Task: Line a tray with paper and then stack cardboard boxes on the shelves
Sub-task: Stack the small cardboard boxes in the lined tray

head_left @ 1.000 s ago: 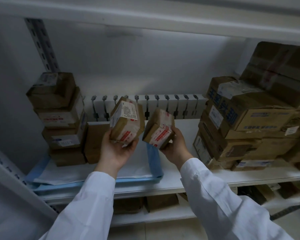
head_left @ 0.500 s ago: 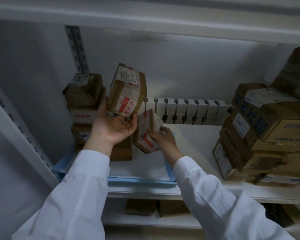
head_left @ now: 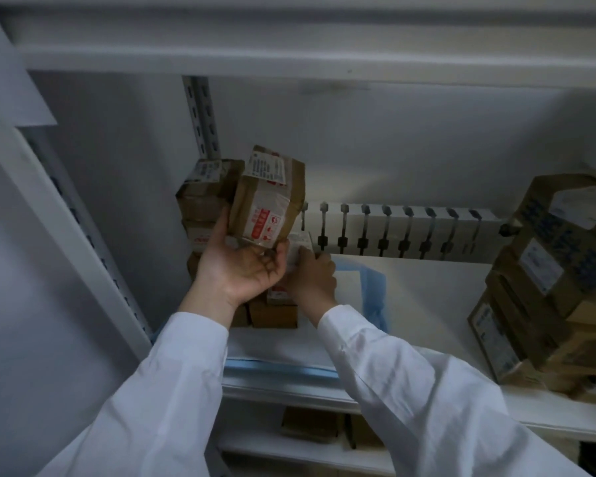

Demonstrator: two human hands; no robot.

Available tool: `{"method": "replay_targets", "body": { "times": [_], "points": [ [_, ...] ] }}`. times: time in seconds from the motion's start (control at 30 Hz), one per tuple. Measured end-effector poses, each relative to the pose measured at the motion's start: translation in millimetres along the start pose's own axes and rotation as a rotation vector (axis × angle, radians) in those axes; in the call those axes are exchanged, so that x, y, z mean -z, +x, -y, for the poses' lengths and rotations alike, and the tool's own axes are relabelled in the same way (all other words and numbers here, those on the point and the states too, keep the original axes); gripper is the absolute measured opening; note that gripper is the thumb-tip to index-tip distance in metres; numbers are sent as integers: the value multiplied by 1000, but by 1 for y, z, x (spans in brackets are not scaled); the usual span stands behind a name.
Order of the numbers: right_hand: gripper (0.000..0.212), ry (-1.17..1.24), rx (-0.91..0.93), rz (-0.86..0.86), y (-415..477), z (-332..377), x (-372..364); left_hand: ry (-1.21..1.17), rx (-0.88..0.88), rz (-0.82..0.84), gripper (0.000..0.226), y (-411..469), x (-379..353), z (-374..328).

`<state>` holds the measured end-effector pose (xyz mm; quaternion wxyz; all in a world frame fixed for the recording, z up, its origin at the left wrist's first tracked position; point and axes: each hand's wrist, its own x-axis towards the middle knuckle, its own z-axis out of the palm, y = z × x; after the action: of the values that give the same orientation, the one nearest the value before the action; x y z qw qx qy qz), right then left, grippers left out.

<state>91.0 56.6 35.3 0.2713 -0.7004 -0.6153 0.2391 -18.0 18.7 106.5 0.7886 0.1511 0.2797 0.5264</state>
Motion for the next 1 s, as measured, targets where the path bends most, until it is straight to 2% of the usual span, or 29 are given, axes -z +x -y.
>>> {"method": "replay_targets", "body": {
  "times": [0.1,0.23,0.27,0.4,0.5,0.7,0.8,0.9,1.0],
  "points": [
    [62,-86,61,59,2,2,-5,12,11,-1,65,0,0,-2],
    [84,-8,105,234,10,-3,-7,21,11,14,67,2,-3,-6],
    [83,-10,108,245,10,-5,-7,25,12,19,68,2,-5,-6],
    [54,9,138,145,11,-9,-8,42,10,19,69,0,-11,-6],
    [47,69,148,136,6,-6,-9,66,-5,-1,68,0,-12,-6],
    [46,187,175,131,-4,-11,-6,143,-28,-50,66,-4,-9,-7],
    [65,173,188,169,-3,-14,-4,239,-56,-121,67,-2,-3,-8],
    [86,419,75,232,4,-14,5,295,-85,-183,68,0,-1,-5],
    [72,698,-65,283,11,-15,19,313,-92,-225,66,1,-2,-1]
  ]
}}
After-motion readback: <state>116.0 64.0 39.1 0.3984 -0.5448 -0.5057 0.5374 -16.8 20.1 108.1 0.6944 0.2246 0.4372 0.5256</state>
